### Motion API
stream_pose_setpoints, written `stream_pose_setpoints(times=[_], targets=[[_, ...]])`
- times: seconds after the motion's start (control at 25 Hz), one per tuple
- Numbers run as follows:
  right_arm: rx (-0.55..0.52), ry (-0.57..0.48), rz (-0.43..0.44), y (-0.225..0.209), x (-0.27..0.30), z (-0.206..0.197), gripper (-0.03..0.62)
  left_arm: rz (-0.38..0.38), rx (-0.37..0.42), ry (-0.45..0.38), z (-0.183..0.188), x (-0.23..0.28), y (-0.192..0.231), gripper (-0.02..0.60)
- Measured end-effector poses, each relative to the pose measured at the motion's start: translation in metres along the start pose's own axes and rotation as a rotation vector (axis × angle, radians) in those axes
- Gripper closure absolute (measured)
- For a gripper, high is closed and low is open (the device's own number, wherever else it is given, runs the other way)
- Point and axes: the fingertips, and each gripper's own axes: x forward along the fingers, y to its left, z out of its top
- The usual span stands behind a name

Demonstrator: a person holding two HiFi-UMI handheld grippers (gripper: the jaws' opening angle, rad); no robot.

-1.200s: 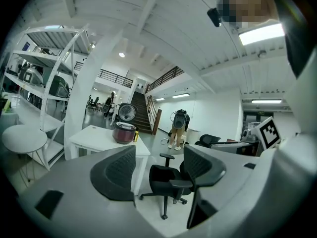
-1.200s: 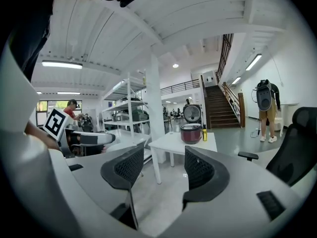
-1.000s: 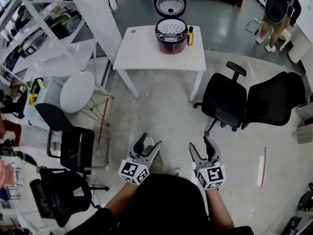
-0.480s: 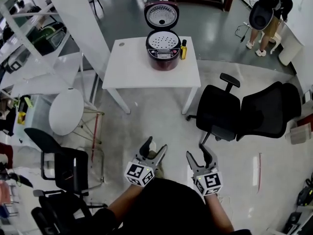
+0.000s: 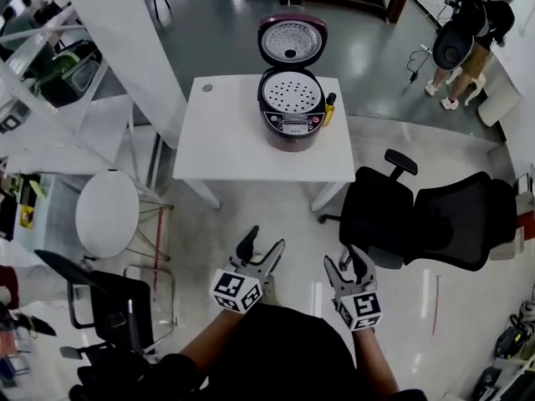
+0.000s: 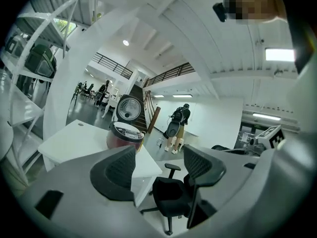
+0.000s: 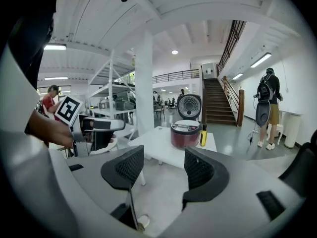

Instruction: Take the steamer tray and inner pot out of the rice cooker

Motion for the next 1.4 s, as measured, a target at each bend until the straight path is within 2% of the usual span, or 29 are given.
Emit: stream_pose_setpoints(times=[0.12,0.24,0.52,0.68,0.8,1.12,1.28,1.4], targets=[[0.016,0.001,0.012,0.001,0.042,0.024,0.368,-0.009,-0.002,0.009,0.023,0.017,0.032,0.301],[-0.029,0.009,0.044,0.014,0.083,0.046,0.368,-0.027,0.016,0.014,0.040,0.033,0.062,0.301],[-0.047,0.037,0.063,0.029,0.150,0.068,0.368,-0.022,-0.009,0.005,0.066,0.052,0.119,0.301],[-0.041,-0.015,0.069,0.030,0.179,0.074,0.369,-0.018,-0.009,0.001,0.076,0.061,0.143,0.301],[-0.048,-0.002,0.082,0.029,0.189,0.080,0.368,0.009,-0.020,-0.013,0.084,0.064,0.156,0.301],[-0.023,0.004,0.063,-0.008,0.212,0.087,0.368,0.046,-0.030,0.000,0.083,0.079,0.164,0.301],[-0.006,-0.021,0.068,-0.046,0.240,0.096,0.368,0.084,-0.026,0.006,0.084,0.103,0.175,0.301],[0.007,-0.042,0.082,-0.080,0.274,0.111,0.369,0.122,0.009,0.013,0.088,0.132,0.184,0.301]])
